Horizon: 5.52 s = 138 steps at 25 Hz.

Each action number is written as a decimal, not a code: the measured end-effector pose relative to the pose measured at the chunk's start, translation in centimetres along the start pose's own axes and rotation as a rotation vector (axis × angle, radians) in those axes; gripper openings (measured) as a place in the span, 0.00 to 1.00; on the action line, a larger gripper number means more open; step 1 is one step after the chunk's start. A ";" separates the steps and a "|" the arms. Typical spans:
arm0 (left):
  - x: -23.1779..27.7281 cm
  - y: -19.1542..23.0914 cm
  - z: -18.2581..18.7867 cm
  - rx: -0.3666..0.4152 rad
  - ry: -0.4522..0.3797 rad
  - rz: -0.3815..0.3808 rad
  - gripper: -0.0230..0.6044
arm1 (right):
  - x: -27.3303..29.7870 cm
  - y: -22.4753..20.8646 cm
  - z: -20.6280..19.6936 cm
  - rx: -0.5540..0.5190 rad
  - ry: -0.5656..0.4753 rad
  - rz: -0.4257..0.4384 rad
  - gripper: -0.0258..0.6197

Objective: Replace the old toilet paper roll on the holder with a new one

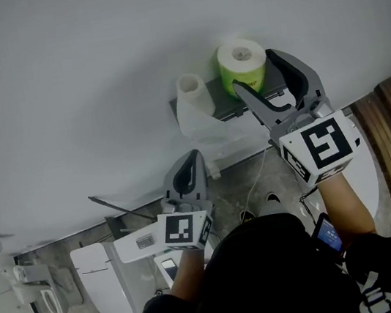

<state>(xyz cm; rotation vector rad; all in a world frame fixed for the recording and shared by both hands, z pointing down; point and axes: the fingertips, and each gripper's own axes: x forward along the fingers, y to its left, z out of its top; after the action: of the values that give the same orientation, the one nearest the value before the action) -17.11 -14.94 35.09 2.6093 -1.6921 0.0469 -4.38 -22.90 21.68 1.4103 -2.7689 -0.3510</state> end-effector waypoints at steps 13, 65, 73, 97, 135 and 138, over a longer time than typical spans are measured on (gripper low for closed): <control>-0.4 -0.3 -0.1 -0.003 -0.004 0.021 0.07 | 2.3 -1.4 -6.8 0.108 0.131 -0.006 0.64; -0.9 0.5 -0.5 -0.015 -0.011 0.008 0.07 | 2.0 -4.7 -3.9 -0.275 0.100 -0.156 0.68; -0.2 -0.8 -0.7 -0.018 0.002 -0.018 0.07 | -2.1 -9.5 -6.5 -0.498 0.192 -0.270 0.68; 1.5 -1.5 -1.8 -0.005 0.050 -0.039 0.07 | -8.4 -14.3 -23.2 -1.073 0.583 -0.238 0.68; -1.2 0.7 -1.9 -0.013 0.047 0.027 0.07 | -2.2 -6.3 -25.7 -1.350 0.541 -0.058 0.68; -1.4 0.9 -2.2 -0.016 0.049 0.030 0.07 | -1.8 -5.3 -25.7 -1.365 0.529 -0.041 0.68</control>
<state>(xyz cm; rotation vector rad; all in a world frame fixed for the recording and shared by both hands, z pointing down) -18.48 -13.91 37.19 2.5500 -1.7079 0.0968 3.89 -29.39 45.78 0.9068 -1.3998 -1.2741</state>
